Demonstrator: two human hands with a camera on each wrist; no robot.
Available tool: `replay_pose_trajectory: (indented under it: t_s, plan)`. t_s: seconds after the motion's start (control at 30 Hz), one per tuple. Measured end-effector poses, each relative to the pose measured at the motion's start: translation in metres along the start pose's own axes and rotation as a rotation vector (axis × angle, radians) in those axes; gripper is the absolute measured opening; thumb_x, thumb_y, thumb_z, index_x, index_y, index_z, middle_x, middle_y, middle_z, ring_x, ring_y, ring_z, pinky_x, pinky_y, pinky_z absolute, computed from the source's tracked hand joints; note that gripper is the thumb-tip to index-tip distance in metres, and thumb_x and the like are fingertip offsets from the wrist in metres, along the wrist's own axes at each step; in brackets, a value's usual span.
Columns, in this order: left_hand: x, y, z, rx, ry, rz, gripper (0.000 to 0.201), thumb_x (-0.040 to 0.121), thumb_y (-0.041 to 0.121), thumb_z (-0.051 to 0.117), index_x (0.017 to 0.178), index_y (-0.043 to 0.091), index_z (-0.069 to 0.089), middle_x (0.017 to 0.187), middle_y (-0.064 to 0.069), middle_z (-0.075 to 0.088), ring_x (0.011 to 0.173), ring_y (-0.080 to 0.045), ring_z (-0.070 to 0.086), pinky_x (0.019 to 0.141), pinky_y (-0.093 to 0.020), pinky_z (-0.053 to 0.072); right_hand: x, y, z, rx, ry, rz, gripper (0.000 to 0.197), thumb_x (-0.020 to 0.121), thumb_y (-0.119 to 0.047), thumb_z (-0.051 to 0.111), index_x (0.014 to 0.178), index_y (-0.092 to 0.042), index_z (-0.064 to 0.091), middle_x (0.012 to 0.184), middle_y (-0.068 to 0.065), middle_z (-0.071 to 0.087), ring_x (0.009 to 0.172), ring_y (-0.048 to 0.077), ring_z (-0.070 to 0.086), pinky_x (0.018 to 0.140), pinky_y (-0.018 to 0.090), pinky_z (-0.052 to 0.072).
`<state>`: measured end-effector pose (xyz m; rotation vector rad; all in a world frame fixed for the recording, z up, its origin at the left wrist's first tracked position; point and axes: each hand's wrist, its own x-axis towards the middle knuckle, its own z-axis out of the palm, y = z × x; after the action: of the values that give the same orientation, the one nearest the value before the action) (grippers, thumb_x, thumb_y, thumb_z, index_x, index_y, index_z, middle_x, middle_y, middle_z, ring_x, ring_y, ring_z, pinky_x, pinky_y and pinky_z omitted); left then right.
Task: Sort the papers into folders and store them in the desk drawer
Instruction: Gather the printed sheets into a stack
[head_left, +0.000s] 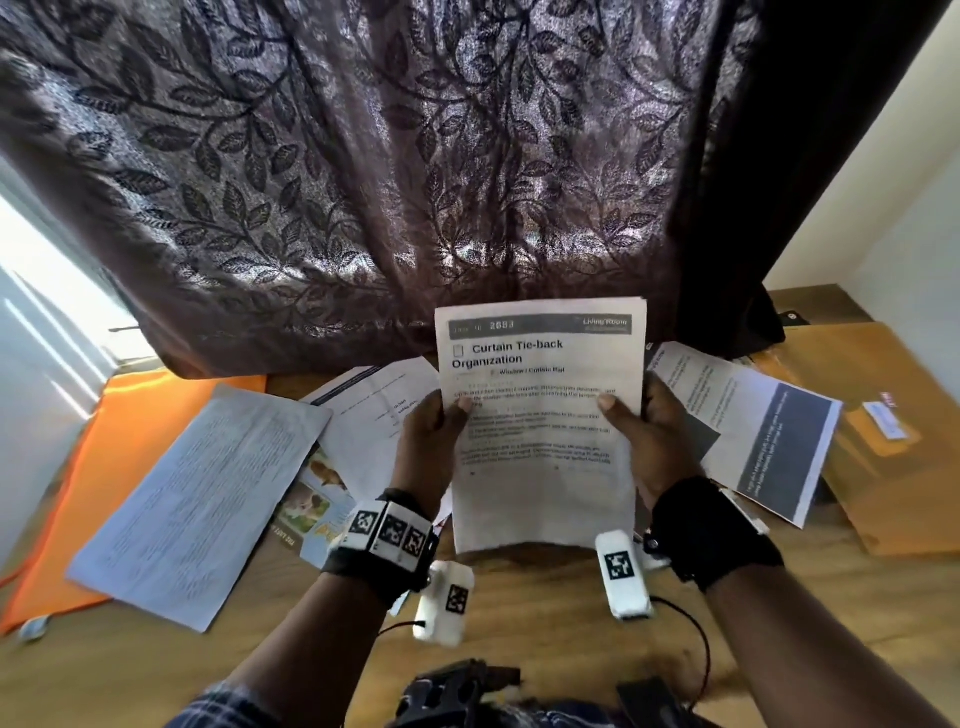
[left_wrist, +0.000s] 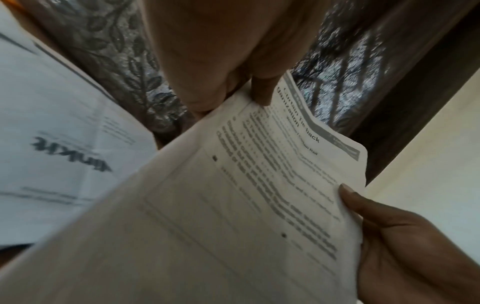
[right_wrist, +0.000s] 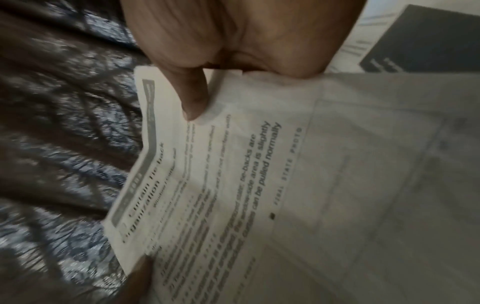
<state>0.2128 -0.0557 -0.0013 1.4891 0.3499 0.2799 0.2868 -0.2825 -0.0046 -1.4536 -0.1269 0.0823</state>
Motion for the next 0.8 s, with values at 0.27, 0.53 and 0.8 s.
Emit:
replay_pose_trajectory:
  t_s: [0.27,0.53,0.8]
  plan:
    - [-0.014,0.039,0.014,-0.203,-0.029,0.237,0.026,0.097,0.013,0.059,0.119,-0.001,0.059,0.116,-0.017,0.070,0.105,-0.031,0.067,0.083,-0.042,0.058,-0.006,-0.048,0.009,0.103,-0.085,-0.146,0.037,0.084,-0.009,0.074,0.119,-0.015,0.064,0.115,0.014,0.072,0.109,0.035,0.067,0.088,0.046,0.056]
    - [-0.026,-0.005,0.008,-0.087,-0.012,0.173,0.026,0.084,0.020,0.070,0.110,0.014,0.069,0.110,-0.006,0.075,0.105,-0.025,0.069,0.088,-0.047,0.057,-0.020,-0.004,0.003,-0.041,-0.082,0.025,0.030,0.081,-0.001,0.075,0.107,-0.017,0.071,0.107,0.006,0.076,0.102,0.022,0.071,0.091,0.048,0.057]
    - [-0.020,-0.017,-0.010,-0.108,-0.092,0.145,0.025,0.077,0.013,0.081,0.101,0.014,0.077,0.108,-0.009,0.075,0.102,-0.028,0.071,0.084,-0.044,0.059,-0.028,-0.007,0.006,0.015,-0.126,0.091,0.031,0.083,0.003,0.071,0.112,-0.008,0.070,0.109,0.009,0.075,0.102,0.021,0.071,0.085,0.033,0.059]
